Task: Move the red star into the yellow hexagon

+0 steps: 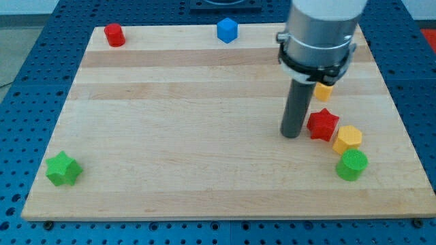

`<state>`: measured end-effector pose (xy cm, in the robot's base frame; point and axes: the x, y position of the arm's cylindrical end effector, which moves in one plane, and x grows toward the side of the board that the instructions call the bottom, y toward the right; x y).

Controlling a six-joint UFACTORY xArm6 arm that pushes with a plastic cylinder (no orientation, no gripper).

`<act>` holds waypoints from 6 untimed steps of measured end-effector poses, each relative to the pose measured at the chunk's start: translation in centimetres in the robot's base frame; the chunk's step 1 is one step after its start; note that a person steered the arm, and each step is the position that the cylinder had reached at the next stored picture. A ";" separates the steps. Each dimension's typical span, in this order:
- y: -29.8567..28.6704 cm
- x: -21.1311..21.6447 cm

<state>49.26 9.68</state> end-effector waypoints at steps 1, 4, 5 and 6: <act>0.1 0.3; 5.0 -1.6; 5.1 -1.6; 4.0 -1.6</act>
